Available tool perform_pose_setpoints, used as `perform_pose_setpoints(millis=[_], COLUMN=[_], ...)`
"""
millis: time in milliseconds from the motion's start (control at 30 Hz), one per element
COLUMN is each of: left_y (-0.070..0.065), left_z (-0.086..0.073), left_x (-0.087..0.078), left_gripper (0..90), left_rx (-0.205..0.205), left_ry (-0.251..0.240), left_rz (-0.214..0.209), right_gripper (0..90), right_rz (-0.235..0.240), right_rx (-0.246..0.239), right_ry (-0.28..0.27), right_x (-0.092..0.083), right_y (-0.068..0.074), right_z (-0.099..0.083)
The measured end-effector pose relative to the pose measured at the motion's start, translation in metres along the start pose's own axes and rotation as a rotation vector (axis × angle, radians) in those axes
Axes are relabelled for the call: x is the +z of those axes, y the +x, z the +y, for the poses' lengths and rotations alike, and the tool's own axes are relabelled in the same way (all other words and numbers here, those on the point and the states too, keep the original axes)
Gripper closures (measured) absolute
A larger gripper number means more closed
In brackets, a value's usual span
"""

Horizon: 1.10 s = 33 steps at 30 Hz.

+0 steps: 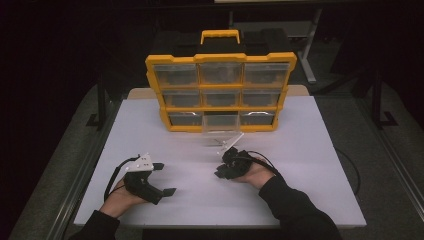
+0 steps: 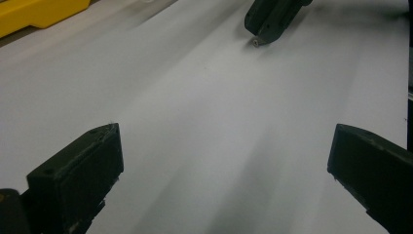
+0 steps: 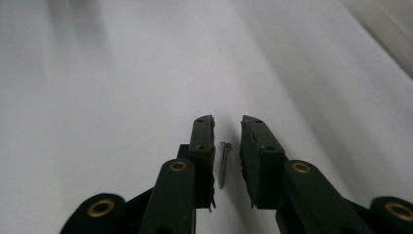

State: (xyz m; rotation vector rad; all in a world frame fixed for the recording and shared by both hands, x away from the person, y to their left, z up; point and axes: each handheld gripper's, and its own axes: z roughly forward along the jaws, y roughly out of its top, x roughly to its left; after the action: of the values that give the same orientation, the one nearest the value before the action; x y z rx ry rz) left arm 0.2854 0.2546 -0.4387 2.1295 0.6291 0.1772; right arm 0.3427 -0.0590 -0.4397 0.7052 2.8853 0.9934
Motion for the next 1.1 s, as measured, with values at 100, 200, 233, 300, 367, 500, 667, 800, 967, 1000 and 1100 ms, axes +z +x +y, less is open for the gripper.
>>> perform_pose_setpoints(millis=[100,200,233,300,367,500,667,800,967,1000,1100], left_y=[0.0,0.0,0.0,0.0,0.0,0.0,0.0,0.0,0.0,0.0,0.0], left_z=[0.0,0.0,0.0,0.0,0.0,0.0,0.0,0.0,0.0,0.0,0.0], left_x=[0.0,0.0,0.0,0.0,0.0,0.0,0.0,0.0,0.0,0.0,0.0], left_gripper=[0.0,0.0,0.0,0.0,0.0,0.0,0.0,0.0,0.0,0.0,0.0], left_rx=[0.002,0.002,0.003,0.002,0.002,0.002,0.002,0.002,0.003,0.003,0.004], left_ry=[0.002,0.003,0.004,0.004,0.004,0.004,0.003,0.003,0.005,0.005,0.007], left_rz=[0.001,0.0,0.001,0.0,0.001,0.0,0.0,0.001,0.0,0.0,0.0], right_gripper=[77.6,78.9,80.5,82.2,82.5,82.6,85.7,85.8,85.8,85.7,85.7], right_rz=[-0.005,-0.009,-0.012,-0.015,-0.016,-0.017,-0.016,-0.017,-0.014,-0.012,-0.011], right_rx=[-0.007,-0.01,-0.01,-0.01,-0.006,-0.008,0.001,-0.004,-0.004,-0.006,-0.005], right_ry=[0.01,0.008,0.009,0.009,0.01,0.009,0.012,0.011,0.007,0.003,-0.01], right_x=[0.004,0.004,0.004,0.004,0.004,0.004,0.004,0.004,0.001,-0.001,-0.007], right_y=[0.0,0.0,0.0,0.0,0.0,0.0,0.0,0.0,-0.001,-0.002,-0.004], right_z=[-0.001,-0.001,-0.001,-0.001,-0.001,-0.001,-0.002,-0.001,-0.001,0.0,0.001])
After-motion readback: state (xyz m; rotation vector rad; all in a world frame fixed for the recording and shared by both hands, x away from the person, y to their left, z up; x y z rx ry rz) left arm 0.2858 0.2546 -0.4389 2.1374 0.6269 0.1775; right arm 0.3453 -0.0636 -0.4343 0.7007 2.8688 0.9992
